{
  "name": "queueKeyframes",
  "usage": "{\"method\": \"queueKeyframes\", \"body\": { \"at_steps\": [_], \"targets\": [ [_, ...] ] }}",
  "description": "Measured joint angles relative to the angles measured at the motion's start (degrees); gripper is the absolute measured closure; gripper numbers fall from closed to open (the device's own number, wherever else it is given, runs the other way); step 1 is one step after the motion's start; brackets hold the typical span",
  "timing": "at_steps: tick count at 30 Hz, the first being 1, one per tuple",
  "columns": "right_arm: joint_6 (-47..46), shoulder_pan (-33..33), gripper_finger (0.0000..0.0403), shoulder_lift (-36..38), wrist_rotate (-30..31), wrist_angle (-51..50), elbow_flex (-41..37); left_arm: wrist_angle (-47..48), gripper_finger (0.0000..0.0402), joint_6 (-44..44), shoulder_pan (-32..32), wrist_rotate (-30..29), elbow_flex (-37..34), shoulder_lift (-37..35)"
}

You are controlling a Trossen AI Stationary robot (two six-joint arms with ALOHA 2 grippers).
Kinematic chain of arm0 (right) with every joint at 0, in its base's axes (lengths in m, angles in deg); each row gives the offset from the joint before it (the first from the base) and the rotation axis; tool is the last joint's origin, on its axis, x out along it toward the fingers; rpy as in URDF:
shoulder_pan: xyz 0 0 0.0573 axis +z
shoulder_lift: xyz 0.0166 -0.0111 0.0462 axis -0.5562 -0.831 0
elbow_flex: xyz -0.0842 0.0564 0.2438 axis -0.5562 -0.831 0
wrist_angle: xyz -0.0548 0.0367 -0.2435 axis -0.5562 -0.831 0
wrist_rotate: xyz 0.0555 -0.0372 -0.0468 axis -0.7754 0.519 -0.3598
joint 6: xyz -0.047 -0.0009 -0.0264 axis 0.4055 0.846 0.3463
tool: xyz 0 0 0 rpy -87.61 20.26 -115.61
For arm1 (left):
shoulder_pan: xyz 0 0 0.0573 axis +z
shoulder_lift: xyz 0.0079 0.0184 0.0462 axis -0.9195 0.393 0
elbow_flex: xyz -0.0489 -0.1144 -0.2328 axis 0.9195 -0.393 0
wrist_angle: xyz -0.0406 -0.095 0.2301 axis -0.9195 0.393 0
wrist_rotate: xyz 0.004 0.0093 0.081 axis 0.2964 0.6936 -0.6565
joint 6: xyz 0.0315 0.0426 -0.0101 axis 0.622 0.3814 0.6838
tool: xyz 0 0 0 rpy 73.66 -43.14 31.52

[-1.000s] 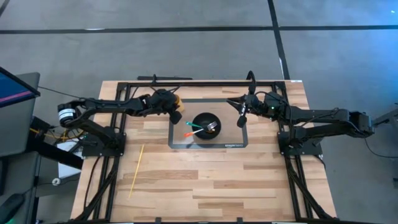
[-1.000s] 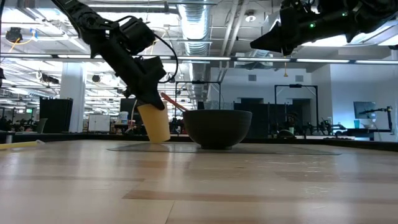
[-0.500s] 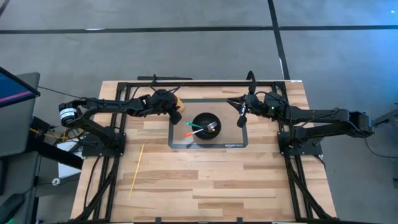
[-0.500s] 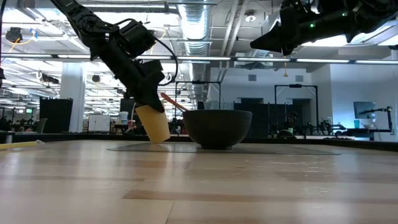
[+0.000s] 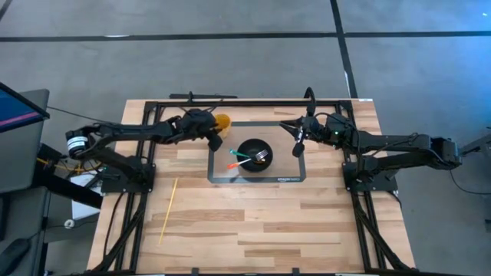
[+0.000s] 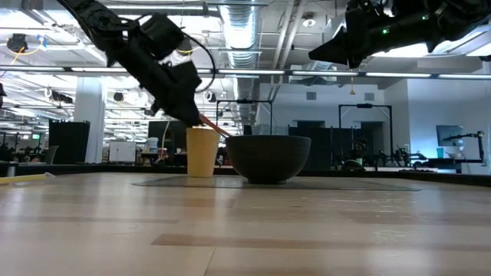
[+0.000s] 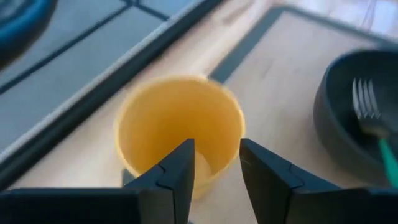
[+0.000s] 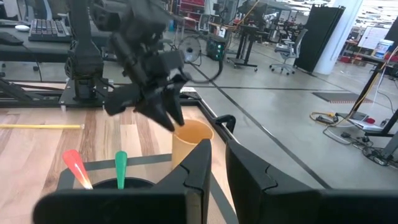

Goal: Pick & Place Utensil
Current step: Put the yellow straw into the yellow cup

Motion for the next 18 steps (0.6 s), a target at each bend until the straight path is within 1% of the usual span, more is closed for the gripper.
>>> {"method": "queueKeyframes", "body": {
  "at_steps": [5,9,15,18],
  "targets": [
    [0.01,0.01,0.0361,0.0,0.0,0.02,0.0,-0.02,0.027,-0.01,-0.1,-0.63,0.0,-5.39],
    [0.01,0.0,0.0361,0.0,0.0,0.02,0.0,0.18,0.027,-0.14,-1.55,-0.61,0.02,-9.53],
    [-0.02,-0.01,0.0361,0.0,0.0,-0.02,0.0,2.64,0.027,-0.38,-7.62,1.11,0.02,-12.87],
    [-0.02,-0.01,0.0361,0.0,0.0,-0.36,0.0,6.0,0.027,-3.42,-11.69,1.11,0.02,-13.06]
  ]
}}
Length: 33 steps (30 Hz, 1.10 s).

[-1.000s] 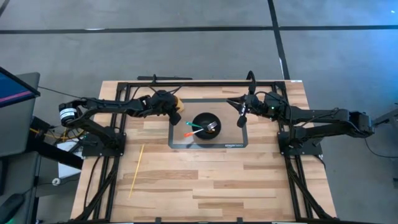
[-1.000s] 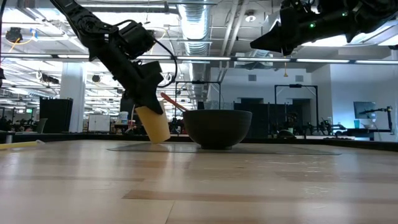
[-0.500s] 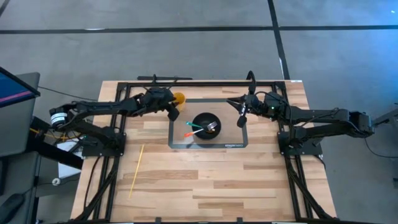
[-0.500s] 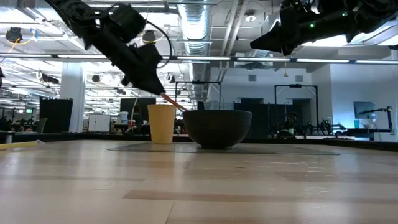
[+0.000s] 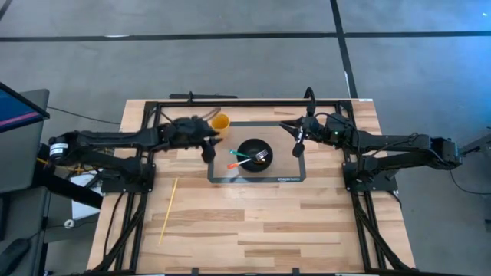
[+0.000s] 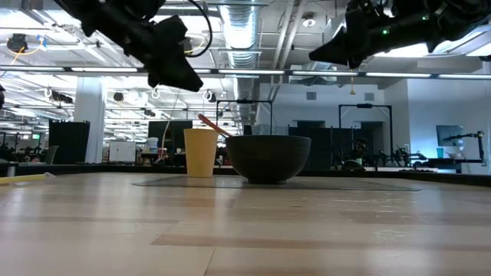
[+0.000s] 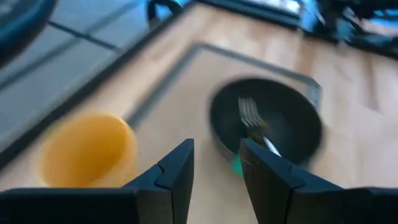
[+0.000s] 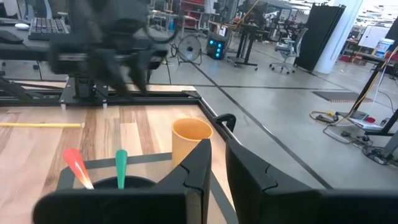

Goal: Pick & Place Utensil
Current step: Put the yellow straw into the yellow cup

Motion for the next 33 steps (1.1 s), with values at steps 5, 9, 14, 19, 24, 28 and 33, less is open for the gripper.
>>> {"method": "queueKeyframes", "body": {
  "at_steps": [5,9,14,19,24,28,33],
  "targets": [
    [-0.01,0.01,0.0361,0.0,0.0,-1.34,0.0,9.69,0.027,-7.57,-7.05,-0.79,0.0,-0.21],
    [-0.02,0.01,0.0361,0.0,0.0,-1.92,0.0,20.24,0.027,-13.17,-12.04,-3.71,0.02,-1.28],
    [-0.04,0.01,0.0361,0.0,0.0,-2.0,0.0,32.68,0.027,-23.0,-16.55,-8.41,0.02,-2.76],
    [-0.13,0.06,0.0361,0.0,0.01,-2.01,0.0,42.52,0.027,-34.3,-19.32,-8.41,0.04,-3.03],
    [-0.13,0.06,0.0361,0.0,0.01,-2.21,0.0,44.67,0.027,-45.35,-21.32,-4.3,-2.92,-3.04],
    [-0.13,0.06,0.0361,0.0,0.02,-2.23,0.0,44.68,0.027,-53.48,-22.13,2.1,-7.32,-3.04],
    [-0.13,0.06,0.0361,0.0,0.01,-2.25,0.0,44.63,0.027,-58.93,-22.95,4.55,-12.32,-3.02]
  ]
}}
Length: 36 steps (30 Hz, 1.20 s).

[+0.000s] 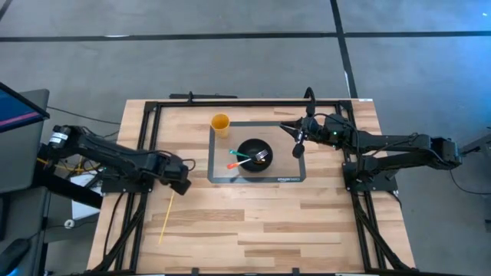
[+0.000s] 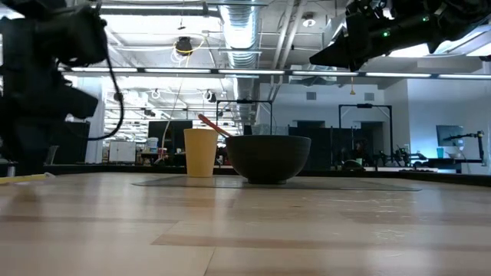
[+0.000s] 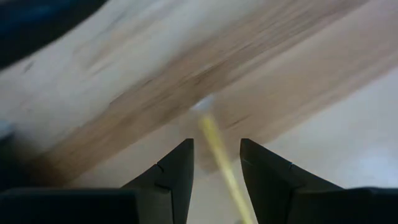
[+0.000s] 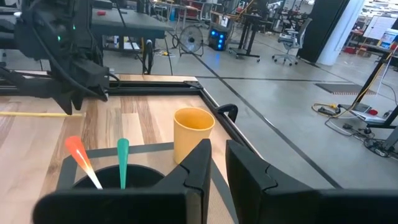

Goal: Pick & Place Utensil
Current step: Put the yellow straw into the yellow cup

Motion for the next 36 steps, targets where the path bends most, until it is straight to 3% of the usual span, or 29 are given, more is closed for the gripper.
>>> {"method": "queueKeyframes", "body": {
  "at_steps": [13,28,36],
  "targets": [
    [0.02,0.0,0.0361,0.0,0.01,0.0,0.0,-1.38,0.0273,-1.03,-0.28,-0.32,-3.92,-0.11],
    [0.02,0.0,0.0361,0.0,0.01,0.0,0.0,-2.41,0.038,-0.24,-0.28,-1.38,-4.05,-0.04],
    [0.02,0.0,0.0361,0.0,0.01,0.0,0.0,-3.04,0.0391,-0.23,-0.31,-2.98,-4.1,0.0]
  ]
}}
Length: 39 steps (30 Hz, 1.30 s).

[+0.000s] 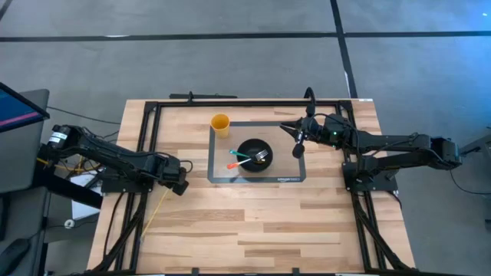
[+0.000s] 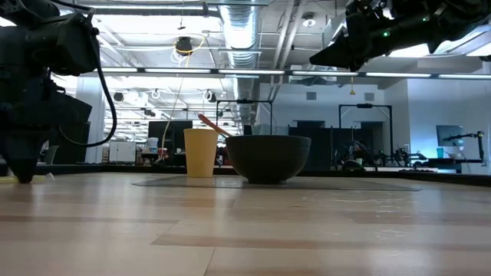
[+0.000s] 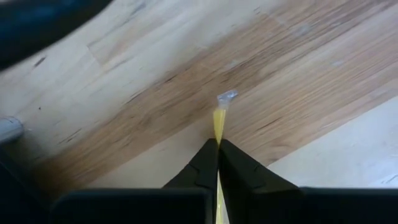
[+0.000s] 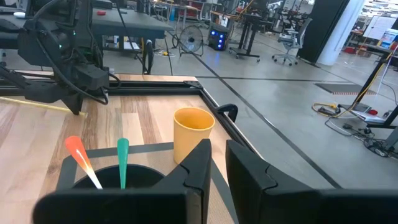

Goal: Pick & Place Utensil
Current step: Put the yellow straw into the yellow cup

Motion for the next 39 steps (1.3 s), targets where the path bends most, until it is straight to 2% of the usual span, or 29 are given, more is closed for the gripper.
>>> {"method": "queueKeyframes", "body": {
  "at_steps": [8,13,17,22,31,39],
  "targets": [
    [0.0,0.0,0.0361,0.0,0.0,0.0,0.0,-1.2,0.0394,1.05,0.04,-1.8,0.43,0.11],
    [0.02,-0.02,0.0361,0.0,0.0,0.0,0.0,-7.31,0.0391,5.4,0.09,-6.65,1.19,0.16],
    [0.02,-0.02,0.0361,0.0,0.0,0.01,-0.01,-17.71,0.039,13.79,0.19,-10.52,2.2,0.09],
    [0.02,-0.02,0.0361,0.0,0.0,0.02,-0.02,-31.15,0.039,25.02,0.15,-12.56,2.82,0.09],
    [0.02,-0.02,0.0361,0.0,0.0,0.02,-0.02,-51.94,0.0389,43.02,0.41,-12.39,2.82,0.07],
    [0.02,-0.01,0.0361,0.0,0.0,0.02,-0.02,-68.11,0.0389,57.82,3.26,-12.4,2.82,-0.12]
  ]
}}
